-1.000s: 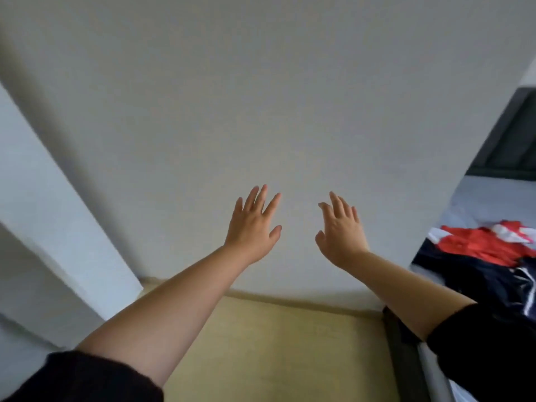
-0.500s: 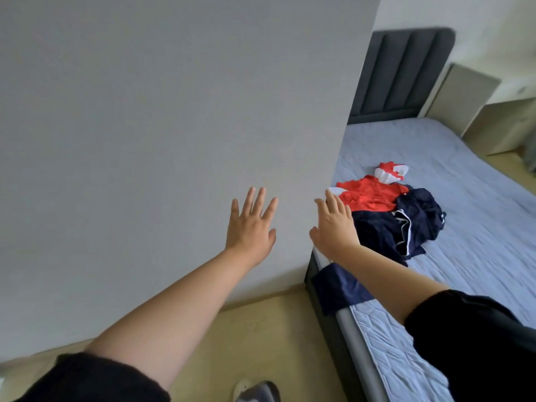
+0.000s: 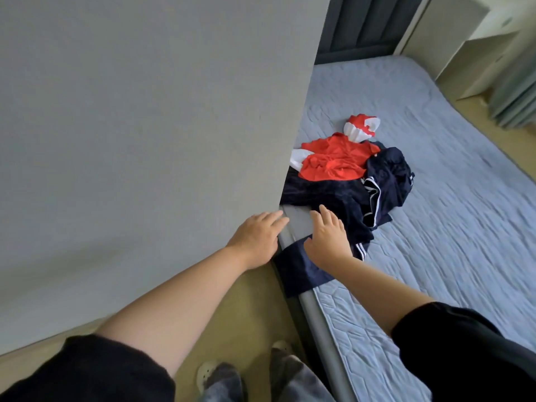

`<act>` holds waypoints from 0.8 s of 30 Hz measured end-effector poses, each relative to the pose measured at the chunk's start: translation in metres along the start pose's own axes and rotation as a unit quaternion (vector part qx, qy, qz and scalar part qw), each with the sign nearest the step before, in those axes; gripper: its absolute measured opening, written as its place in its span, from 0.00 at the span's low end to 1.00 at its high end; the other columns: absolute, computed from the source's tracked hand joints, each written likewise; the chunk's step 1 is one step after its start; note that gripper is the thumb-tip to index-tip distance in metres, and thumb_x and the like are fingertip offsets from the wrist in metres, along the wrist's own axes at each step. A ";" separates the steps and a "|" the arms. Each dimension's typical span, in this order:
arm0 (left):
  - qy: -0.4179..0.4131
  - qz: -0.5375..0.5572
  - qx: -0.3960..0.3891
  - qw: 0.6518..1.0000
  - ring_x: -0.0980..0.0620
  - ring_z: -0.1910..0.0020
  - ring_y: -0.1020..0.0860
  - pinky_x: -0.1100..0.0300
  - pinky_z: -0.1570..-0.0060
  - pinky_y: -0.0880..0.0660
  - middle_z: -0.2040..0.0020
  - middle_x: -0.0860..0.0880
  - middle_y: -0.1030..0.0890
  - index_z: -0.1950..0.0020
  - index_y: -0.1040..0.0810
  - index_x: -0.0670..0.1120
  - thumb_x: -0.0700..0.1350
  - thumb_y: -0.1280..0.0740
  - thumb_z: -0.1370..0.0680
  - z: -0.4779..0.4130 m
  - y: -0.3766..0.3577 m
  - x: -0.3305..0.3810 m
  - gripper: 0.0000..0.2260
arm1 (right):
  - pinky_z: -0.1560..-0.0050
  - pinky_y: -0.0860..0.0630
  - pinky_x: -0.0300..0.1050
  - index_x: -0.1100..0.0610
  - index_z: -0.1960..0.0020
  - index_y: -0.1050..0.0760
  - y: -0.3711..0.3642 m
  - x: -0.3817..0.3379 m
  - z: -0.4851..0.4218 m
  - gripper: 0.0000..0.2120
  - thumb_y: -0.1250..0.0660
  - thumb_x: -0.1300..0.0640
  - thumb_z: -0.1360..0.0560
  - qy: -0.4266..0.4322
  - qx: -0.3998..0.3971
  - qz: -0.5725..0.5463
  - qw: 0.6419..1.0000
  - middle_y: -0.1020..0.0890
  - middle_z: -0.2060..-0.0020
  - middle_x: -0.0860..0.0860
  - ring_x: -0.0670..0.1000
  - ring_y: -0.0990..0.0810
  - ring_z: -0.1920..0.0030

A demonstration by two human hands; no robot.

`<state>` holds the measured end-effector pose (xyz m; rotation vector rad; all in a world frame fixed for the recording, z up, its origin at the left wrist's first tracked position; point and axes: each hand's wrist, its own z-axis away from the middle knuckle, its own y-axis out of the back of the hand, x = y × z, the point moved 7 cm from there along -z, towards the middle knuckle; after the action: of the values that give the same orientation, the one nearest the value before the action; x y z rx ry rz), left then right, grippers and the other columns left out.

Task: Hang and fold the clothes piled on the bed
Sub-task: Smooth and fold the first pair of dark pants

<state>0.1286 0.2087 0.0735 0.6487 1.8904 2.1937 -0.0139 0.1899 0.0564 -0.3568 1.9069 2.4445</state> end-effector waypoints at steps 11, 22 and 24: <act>0.136 0.195 -0.081 0.968 0.48 0.28 0.37 0.55 0.31 0.38 0.24 0.50 0.39 0.24 0.39 0.48 0.39 0.43 0.22 -0.099 -0.207 0.038 0.25 | 0.28 0.45 0.50 0.58 0.26 0.43 -0.171 0.175 -0.064 0.29 0.38 0.57 0.25 -0.070 -0.106 0.031 0.991 0.44 0.25 0.56 0.56 0.45 0.26; 0.177 0.161 -0.192 0.952 0.46 0.23 0.54 0.46 0.26 0.49 0.21 0.49 0.55 0.21 0.55 0.51 0.48 0.42 0.20 -0.170 -0.446 0.063 0.31 | 0.28 0.44 0.59 0.56 0.23 0.52 -0.359 0.331 -0.113 0.39 0.36 0.43 0.25 -0.257 -0.129 -0.013 0.958 0.52 0.24 0.56 0.58 0.49 0.25; 0.179 0.143 -0.201 0.952 0.45 0.23 0.60 0.41 0.27 0.54 0.21 0.50 0.58 0.21 0.57 0.53 0.54 0.42 0.20 -0.181 -0.486 0.073 0.32 | 0.27 0.46 0.59 0.53 0.22 0.56 -0.392 0.354 -0.118 0.42 0.38 0.38 0.25 -0.235 -0.133 0.009 0.963 0.56 0.23 0.54 0.58 0.51 0.24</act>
<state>-0.0870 0.1634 -0.4022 0.4974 1.4731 2.9415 -0.2774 0.1322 -0.4127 0.2281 1.4018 2.5027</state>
